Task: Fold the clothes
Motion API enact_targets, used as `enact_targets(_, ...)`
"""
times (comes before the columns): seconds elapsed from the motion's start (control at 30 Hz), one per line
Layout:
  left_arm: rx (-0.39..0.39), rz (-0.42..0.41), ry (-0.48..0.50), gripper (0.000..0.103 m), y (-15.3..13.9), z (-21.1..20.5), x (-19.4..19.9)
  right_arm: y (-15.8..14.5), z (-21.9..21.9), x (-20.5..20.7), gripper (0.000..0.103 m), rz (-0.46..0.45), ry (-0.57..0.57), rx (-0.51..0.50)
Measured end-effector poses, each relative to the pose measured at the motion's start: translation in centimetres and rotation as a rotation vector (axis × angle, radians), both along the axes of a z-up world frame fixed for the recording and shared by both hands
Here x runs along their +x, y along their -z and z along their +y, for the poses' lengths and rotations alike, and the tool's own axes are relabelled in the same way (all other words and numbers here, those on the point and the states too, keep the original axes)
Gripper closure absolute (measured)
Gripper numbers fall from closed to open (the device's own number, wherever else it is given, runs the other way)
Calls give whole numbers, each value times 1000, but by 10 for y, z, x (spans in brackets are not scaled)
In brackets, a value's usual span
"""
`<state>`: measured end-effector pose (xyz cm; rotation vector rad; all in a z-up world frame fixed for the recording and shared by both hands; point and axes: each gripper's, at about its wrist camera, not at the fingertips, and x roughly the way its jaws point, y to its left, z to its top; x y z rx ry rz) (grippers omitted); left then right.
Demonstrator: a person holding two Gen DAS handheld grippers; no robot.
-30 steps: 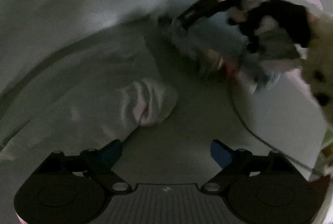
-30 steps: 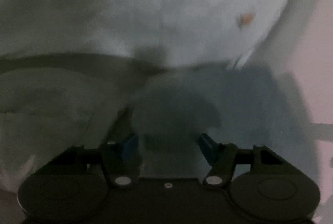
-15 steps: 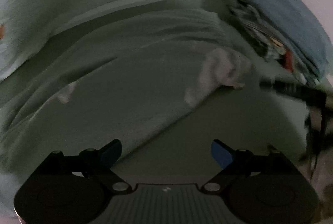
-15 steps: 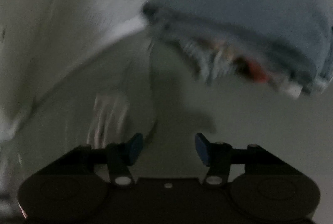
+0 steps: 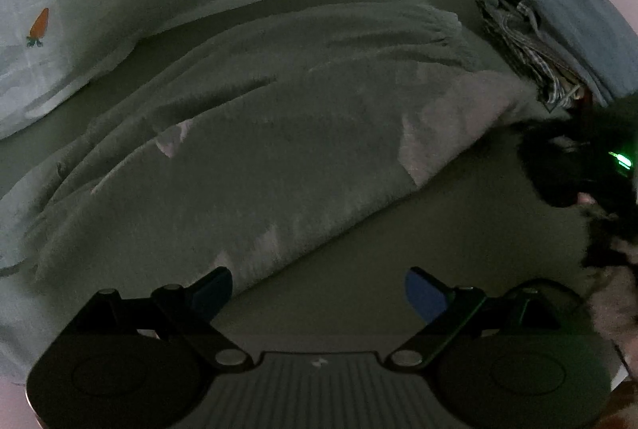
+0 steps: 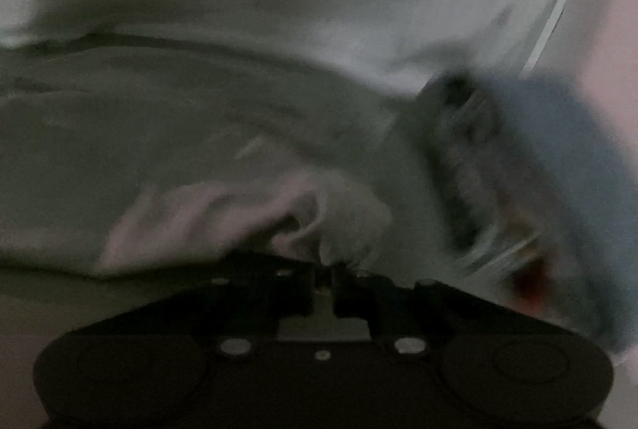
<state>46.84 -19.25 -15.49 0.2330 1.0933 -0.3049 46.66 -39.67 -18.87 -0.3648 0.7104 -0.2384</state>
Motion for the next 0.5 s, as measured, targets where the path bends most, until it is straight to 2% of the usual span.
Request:
enact_targets(0.07,-4,-4,-1,9,-2,1,1,-15,-8,-16,96,-34,-6,-166)
enact_targets(0.13,-9,2,-3,9,-1,1,3,-24,-17,-33,96,-32,-22,-304)
enact_targets(0.17,-11,7,-3,9,0,2,4,-24,-23,-42,96,-9,-30,-374)
enact_targets(0.23,-11,26,-3,9,4,2,8,-11,-35,-52,94,95,-49,-411)
enact_targets(0.27,-10,38,-4,9,7,2,10,-5,-41,-55,94,148,-43,-397)
enact_targets(0.37,-3,66,-5,9,13,3,12,6,-62,-61,89,249,71,-250)
enact_targets(0.43,4,72,-3,9,15,4,11,-7,-78,-67,56,214,195,-89)
enact_targets(0.47,7,75,-4,9,15,4,11,-13,-87,-70,51,189,258,8)
enact_targets(0.5,10,79,-6,9,16,5,11,-20,-100,-73,50,149,323,139)
